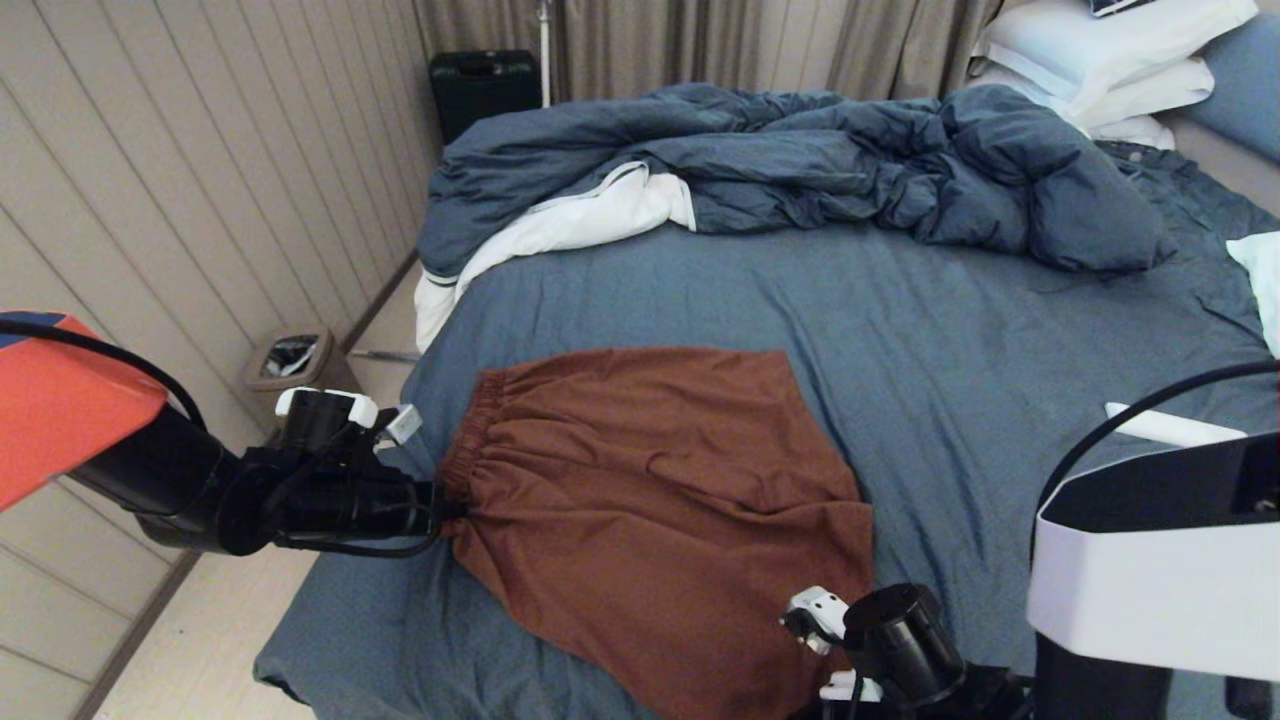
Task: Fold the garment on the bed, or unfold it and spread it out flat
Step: Fold the brown shorts
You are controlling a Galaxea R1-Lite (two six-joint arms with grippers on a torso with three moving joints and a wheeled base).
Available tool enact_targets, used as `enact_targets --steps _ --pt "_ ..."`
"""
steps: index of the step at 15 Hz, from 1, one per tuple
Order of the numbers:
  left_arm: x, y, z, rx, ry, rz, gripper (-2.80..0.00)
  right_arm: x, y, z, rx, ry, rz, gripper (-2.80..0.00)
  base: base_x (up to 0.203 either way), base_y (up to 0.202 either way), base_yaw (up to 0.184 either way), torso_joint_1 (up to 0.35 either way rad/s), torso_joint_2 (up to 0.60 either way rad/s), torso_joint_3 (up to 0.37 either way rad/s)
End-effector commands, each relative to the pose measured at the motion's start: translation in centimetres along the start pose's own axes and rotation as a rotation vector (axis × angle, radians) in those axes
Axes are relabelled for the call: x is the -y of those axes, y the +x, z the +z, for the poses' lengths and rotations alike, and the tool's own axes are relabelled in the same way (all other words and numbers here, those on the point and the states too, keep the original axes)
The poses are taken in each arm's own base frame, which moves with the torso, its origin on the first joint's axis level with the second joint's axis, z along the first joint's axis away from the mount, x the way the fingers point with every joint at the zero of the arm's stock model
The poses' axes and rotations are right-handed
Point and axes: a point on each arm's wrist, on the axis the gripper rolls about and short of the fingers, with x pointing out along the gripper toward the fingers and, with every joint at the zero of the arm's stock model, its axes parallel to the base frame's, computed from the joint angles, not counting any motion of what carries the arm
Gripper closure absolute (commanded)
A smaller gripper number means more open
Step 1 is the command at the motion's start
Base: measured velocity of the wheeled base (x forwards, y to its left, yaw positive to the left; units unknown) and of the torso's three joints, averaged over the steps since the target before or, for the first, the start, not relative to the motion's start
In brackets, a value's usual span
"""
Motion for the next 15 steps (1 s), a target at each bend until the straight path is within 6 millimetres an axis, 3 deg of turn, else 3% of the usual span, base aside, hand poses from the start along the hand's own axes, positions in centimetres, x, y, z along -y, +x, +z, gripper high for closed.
enact_targets --steps 1,6,11,15 --pt "0.0 0.1 0.0 -0.001 -0.002 -0.002 0.00 -0.2 -0.5 -0.5 -0.013 -0.005 0.005 0.00 0.000 0.000 0.000 0.000 0.00 0.000" --pt "-0.2 0.5 -0.2 0.013 0.005 -0.003 0.00 -0.6 -4.1 -3.0 -0.064 -0.014 0.010 0.00 0.000 0.000 0.000 0.000 0.00 0.000" --pt "-0.3 0.6 -0.3 0.010 0.003 -0.002 0.00 0.1 -3.2 -2.9 -0.072 0.010 -0.011 0.00 0.000 0.000 0.000 0.000 0.00 0.000" --pt "-0.2 0.5 -0.2 0.016 0.006 -0.002 0.00 0.5 -3.5 -2.1 0.017 0.017 -0.013 0.00 0.000 0.000 0.000 0.000 0.00 0.000"
